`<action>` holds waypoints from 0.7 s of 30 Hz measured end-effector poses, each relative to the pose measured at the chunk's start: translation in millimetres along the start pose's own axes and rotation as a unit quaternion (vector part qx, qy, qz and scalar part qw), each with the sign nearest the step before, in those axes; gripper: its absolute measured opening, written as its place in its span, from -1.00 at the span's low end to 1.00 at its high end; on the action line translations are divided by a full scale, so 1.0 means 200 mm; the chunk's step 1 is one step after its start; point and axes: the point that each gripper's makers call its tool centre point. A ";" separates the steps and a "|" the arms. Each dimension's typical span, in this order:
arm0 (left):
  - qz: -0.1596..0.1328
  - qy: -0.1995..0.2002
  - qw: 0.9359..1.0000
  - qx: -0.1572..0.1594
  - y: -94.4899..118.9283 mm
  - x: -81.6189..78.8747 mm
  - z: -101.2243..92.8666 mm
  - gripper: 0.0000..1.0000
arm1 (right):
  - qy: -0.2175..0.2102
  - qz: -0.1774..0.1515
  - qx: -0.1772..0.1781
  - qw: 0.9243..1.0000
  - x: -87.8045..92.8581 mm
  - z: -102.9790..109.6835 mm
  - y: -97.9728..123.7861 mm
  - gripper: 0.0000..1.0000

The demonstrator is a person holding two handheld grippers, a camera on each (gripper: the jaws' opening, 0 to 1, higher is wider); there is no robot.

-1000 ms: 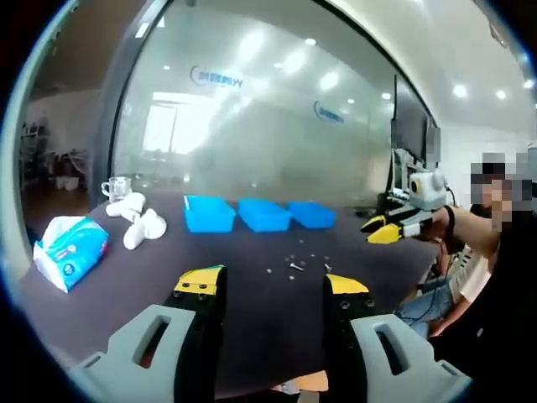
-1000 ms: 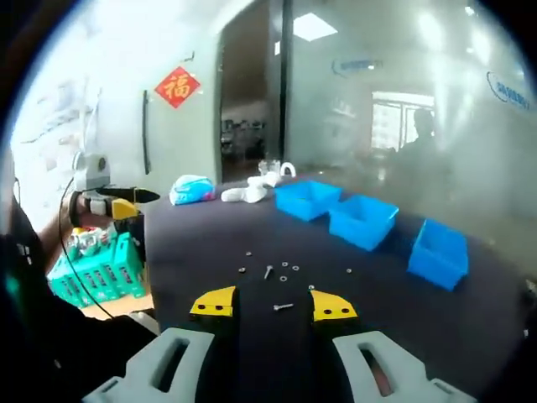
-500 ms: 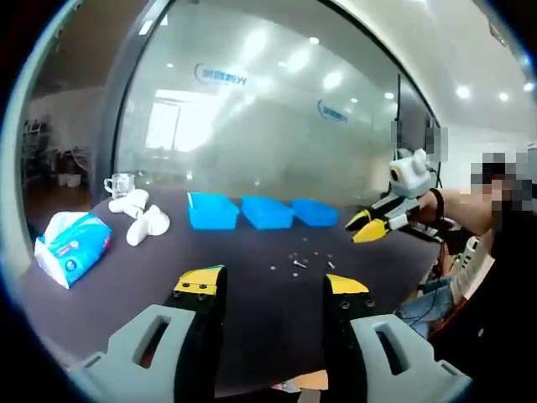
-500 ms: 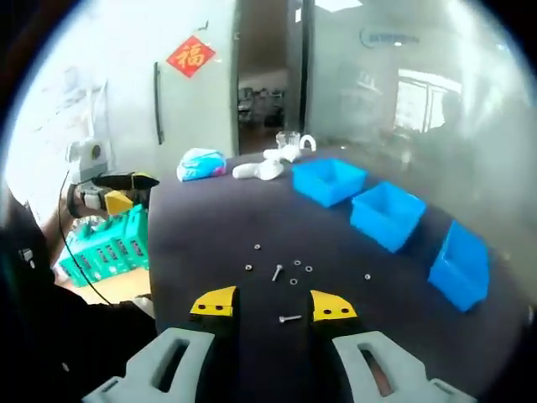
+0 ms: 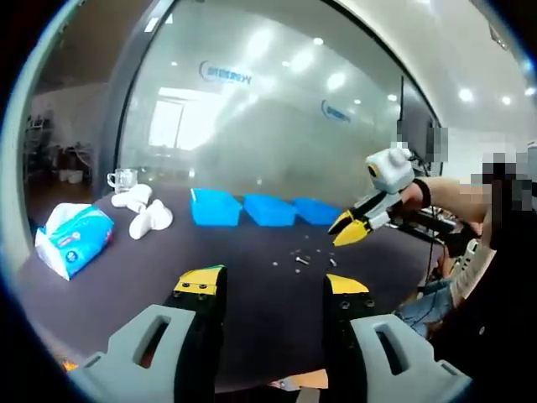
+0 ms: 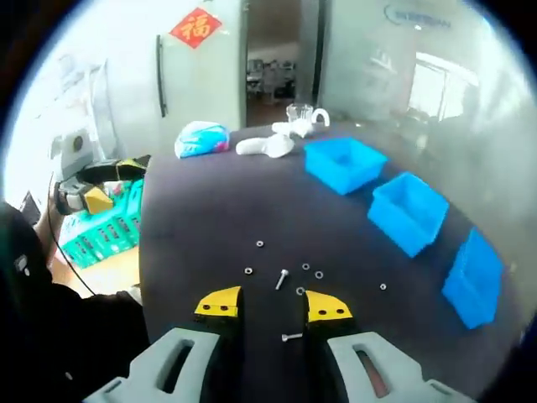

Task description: Sort the screws, nuts, and washers into the corresponding bins

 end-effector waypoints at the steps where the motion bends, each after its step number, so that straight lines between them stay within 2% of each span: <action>1: -0.001 0.000 1.000 0.000 0.00 0.00 0.00 -0.17 | -0.004 0.013 0.001 1.000 0.00 0.00 -0.02 -0.56; 3: -0.002 0.001 1.000 0.001 0.00 0.00 -0.01 -0.17 | -0.013 0.025 0.002 1.000 -0.01 -0.01 -0.06 -0.62; 9: 0.001 0.002 1.000 0.007 -0.02 0.01 -0.02 -0.17 | -0.012 0.076 0.007 0.997 -0.01 -0.01 -0.15 -0.62; 14: 0.002 0.003 1.000 0.008 -0.01 0.02 -0.02 -0.17 | -0.016 0.144 0.003 0.990 0.02 -0.01 -0.21 -0.64; 15: 0.002 0.003 1.000 0.008 -0.01 0.02 -0.02 -0.17 | -0.011 0.159 0.005 0.987 0.03 -0.02 -0.21 -0.67; 16: 0.002 0.003 1.000 0.007 -0.01 0.02 -0.02 -0.17 | -0.009 0.159 0.004 0.987 0.02 -0.02 -0.22 -0.68; 19: 0.002 0.006 1.000 0.007 -0.01 0.03 -0.02 -0.17 | 0.035 0.214 0.003 0.976 0.08 -0.02 -0.17 -0.68; 21: 0.004 0.007 1.000 0.007 -0.01 0.04 -0.02 -0.17 | 0.024 0.209 0.006 0.978 0.04 -0.02 -0.16 -0.69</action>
Point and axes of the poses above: the point that each gripper's makers call its tool centre point, and the gripper's own axes: y roughly backward along the fingers, z roughly to its left, x roughly out of its underside, and after that the axes turned 12 degrees about -y, right-handed
